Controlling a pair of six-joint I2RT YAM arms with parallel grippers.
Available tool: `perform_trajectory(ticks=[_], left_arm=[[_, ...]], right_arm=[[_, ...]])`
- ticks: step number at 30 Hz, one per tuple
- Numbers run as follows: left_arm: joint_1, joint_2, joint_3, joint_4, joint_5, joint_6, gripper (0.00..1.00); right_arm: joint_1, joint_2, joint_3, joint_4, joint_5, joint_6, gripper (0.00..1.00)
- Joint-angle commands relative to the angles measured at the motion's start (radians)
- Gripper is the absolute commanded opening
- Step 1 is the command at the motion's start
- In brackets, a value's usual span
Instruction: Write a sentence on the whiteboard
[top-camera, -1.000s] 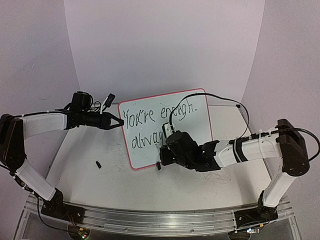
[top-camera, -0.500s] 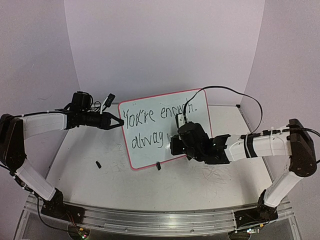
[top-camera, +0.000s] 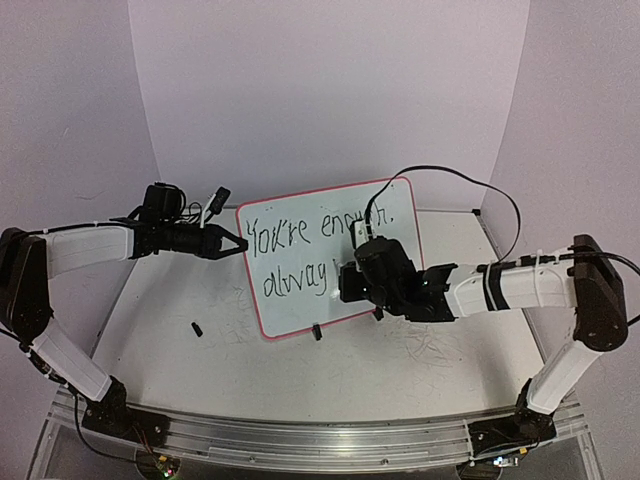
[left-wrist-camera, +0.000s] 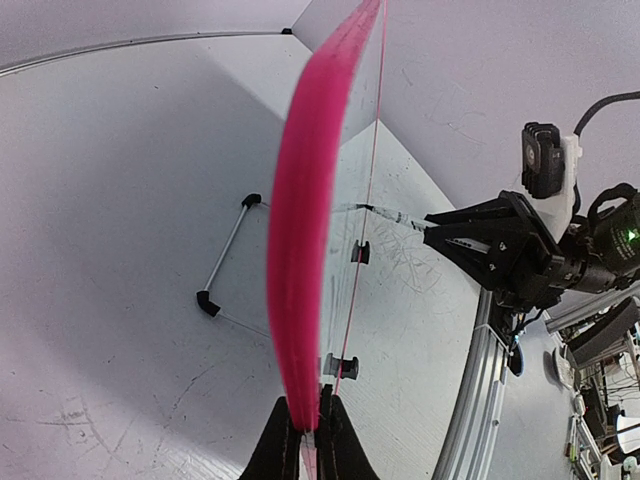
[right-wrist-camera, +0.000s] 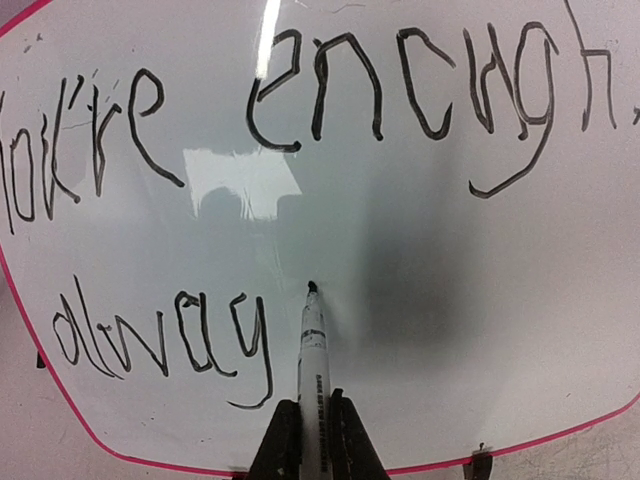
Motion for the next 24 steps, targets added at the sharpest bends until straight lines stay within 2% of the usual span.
perform_trajectory(ticks=[1,11,24], left_arm=[[-0.018,0.006,0.031,-0.002,0.013,0.035,0.0],[-0.018,0.004,0.03,-0.003,0.014,0.034,0.0],[-0.019,0.01,0.032,-0.003,0.015,0.034,0.0]], right_arm=[[-0.003,0.023,0.038,0.033,-0.014,-0.012,0.0],[0.018,0.024,0.001,0.026,-0.04,0.012,0.0],[0.02,-0.019,-0.058,-0.01,0.035,0.065,0.0]])
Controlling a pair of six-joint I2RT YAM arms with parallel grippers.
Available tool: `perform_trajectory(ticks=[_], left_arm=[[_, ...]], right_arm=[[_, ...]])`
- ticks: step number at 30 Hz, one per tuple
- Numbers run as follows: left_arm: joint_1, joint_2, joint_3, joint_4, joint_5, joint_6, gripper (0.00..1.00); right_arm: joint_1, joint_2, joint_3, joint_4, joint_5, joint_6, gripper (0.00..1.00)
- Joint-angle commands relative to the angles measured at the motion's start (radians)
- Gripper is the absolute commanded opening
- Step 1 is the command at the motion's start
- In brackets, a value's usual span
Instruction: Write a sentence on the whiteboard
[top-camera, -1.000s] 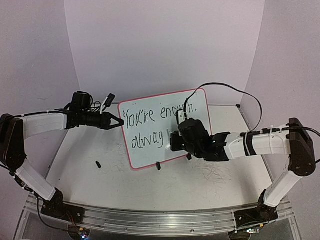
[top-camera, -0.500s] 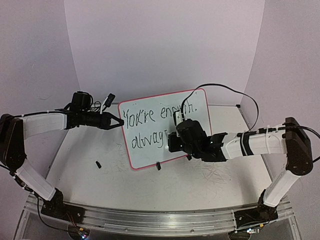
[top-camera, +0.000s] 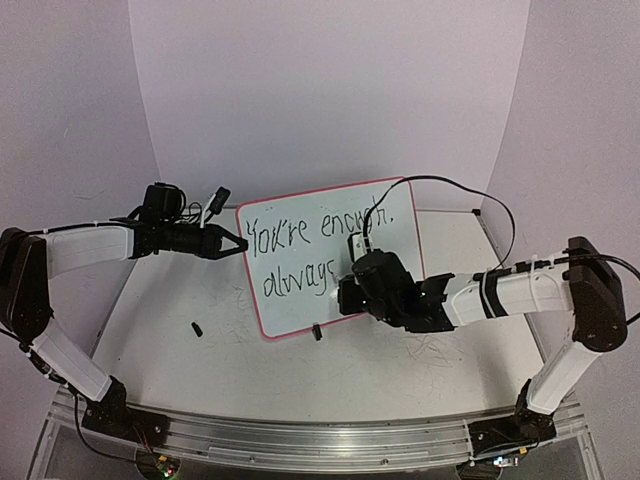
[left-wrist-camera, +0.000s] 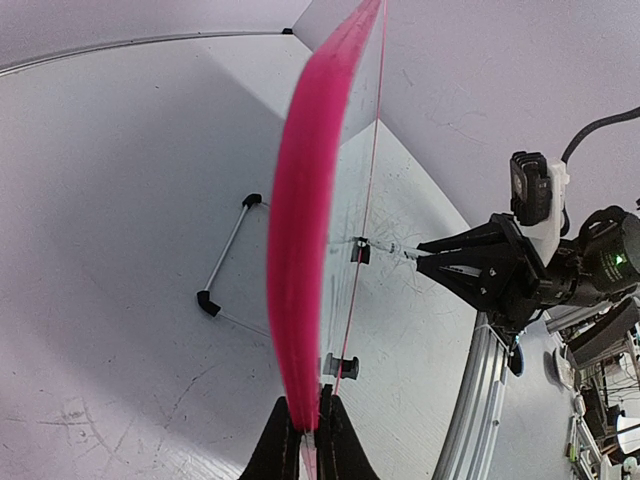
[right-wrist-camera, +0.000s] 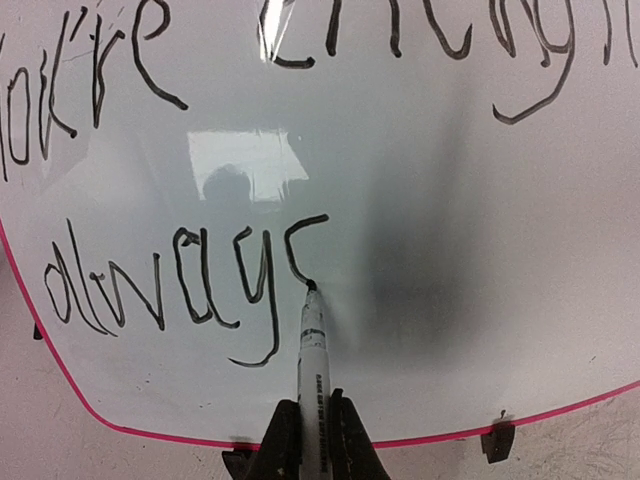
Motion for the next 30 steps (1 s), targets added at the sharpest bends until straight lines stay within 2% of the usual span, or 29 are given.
perform_trajectory(ticks=[1,9,15,23,30], left_arm=[[-0.018,0.01,0.032,-0.002,0.015,0.033,0.0],[-0.018,0.007,0.03,-0.002,0.014,0.034,0.0],[-0.019,0.009,0.031,-0.002,0.015,0.034,0.0],[-0.018,0.005,0.031,-0.002,0.014,0.034,0.0],[-0.019,0.004,0.027,-0.002,0.011,0.036,0.0]], right_arm=[[-0.005,-0.02,-0.003,-0.03,0.04,0.027,0.0],[0.037,0.025,0.034,-0.038,0.0,0.026,0.0],[0.037,0.009,0.055,-0.035,0.043,0.016,0.0],[0.027,-0.068,-0.006,-0.04,0.065,0.03,0.0],[-0.001,-0.053,-0.016,-0.04,0.062,0.036,0.0]])
